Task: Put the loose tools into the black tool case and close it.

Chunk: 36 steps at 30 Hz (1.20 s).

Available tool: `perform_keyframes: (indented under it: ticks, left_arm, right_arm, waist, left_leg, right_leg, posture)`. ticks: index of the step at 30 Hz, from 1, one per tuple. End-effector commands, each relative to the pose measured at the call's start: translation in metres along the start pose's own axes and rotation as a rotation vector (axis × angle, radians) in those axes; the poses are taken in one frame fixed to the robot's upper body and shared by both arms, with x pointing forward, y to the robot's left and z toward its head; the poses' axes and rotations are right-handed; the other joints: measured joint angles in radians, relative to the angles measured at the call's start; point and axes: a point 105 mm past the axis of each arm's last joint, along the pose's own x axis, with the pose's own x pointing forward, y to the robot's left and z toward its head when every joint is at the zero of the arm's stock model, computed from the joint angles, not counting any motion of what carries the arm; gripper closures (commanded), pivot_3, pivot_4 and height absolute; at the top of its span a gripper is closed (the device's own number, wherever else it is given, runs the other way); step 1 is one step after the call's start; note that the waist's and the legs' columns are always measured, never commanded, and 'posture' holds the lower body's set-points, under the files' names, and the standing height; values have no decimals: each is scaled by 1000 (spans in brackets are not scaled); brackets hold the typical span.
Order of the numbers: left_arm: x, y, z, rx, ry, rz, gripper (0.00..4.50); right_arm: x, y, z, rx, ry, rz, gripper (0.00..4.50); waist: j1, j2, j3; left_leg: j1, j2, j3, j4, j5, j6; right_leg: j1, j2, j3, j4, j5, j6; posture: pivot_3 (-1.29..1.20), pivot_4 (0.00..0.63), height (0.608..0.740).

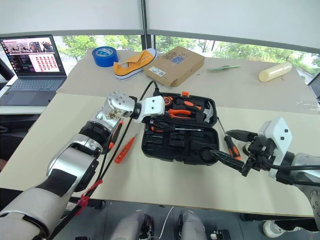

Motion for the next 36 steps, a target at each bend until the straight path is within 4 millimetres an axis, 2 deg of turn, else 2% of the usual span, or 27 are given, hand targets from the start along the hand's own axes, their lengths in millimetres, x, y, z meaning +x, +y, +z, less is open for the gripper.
perform_keyframes:
  ticks: [1, 11, 18, 22, 25, 26, 27, 29, 32, 33, 36]
  left_arm:
    - [5, 2, 4, 39, -1, 26, 4365]
    - [20, -16, -15, 105, 100, -39, 4438]
    - [23, -12, -24, 92, 143, 12, 4438]
    - [19, -7, -19, 53, 106, 28, 4438]
    - [4, 11, -2, -67, -18, 85, 4438]
    - [-4, 16, 4, -127, -70, 93, 4055]
    - [-15, 20, 12, -203, -136, 77, 3941]
    - [-42, 18, 29, -315, -271, -6, 3347]
    - [-89, -3, 55, -432, -422, -157, 2098]
    - [-103, -12, 61, -472, -446, -198, 1889]
    - [-135, -38, 76, -545, -486, -271, 716]
  right_arm:
    - [-1, -2, 8, -27, -28, -9, 0]
    - [2, -2, 3, -15, -27, -11, 0]
    - [2, -3, -4, -3, -17, -38, 0]
    - [-1, -5, -9, 6, -6, -59, 0]
    - [-7, -10, -14, 3, 18, -111, 0]
    - [-9, -12, -15, 6, 22, -133, 0]
    - [-12, -15, -17, 19, 25, -165, 0]
    - [-19, -18, -22, 43, 39, -220, 0]
    - [-26, -17, -30, 75, 57, -279, 0]
    - [-27, -16, -32, 91, 55, -296, 0]
    - [-29, -14, -37, 137, 48, -349, 0]
  waist:
    - [0, 0, 0]
    - [1, 0, 0]
    - [2, 0, -1]
    - [0, 0, -1]
    - [-1, 0, -1]
    - [-1, 0, -1]
    - [-2, 0, -1]
    - [-4, 0, -1]
    - [-20, 1, -1]
    - [-25, 1, -1]
    - [-34, 3, -2]
  left_leg:
    - [0, 0, 0, 0, 0, 0]
    - [0, 0, 0, 0, 0, 0]
    - [1, 0, 0, 1, -1, 2]
    - [2, 0, 0, 3, -1, 2]
    - [1, 0, 0, 5, -2, 3]
    - [0, 0, 0, 5, -2, 3]
    - [-1, 0, 0, 5, -2, 3]
    - [-7, 0, 0, 7, -2, 3]
    - [-9, 0, 2, 8, -1, 1]
    - [-8, 1, 2, 7, -1, 1]
    - [-6, 1, 2, 6, 0, 0]
  right_leg:
    - [0, 0, 0, 0, 0, 0]
    - [0, 0, 0, 0, 0, 0]
    - [2, -1, 0, 0, 0, 0]
    - [2, -2, 0, 2, 0, 0]
    - [2, -2, 0, 2, 0, 0]
    - [1, -2, 0, 3, 0, 0]
    - [0, -2, 0, 3, 0, 1]
    - [-6, -2, 0, 5, 0, 1]
    - [-10, 1, -1, 7, 0, 1]
    - [-10, 2, 0, 7, 0, 1]
    - [-8, 2, 2, 7, 0, 2]
  posture:
    - [0, 150, 731]
    - [0, 150, 731]
    - [0, 150, 731]
    - [0, 150, 731]
    - [0, 150, 731]
    - [0, 150, 731]
    - [0, 150, 731]
    - [0, 150, 731]
    - [0, 150, 731]
    - [0, 150, 731]
    - [0, 150, 731]
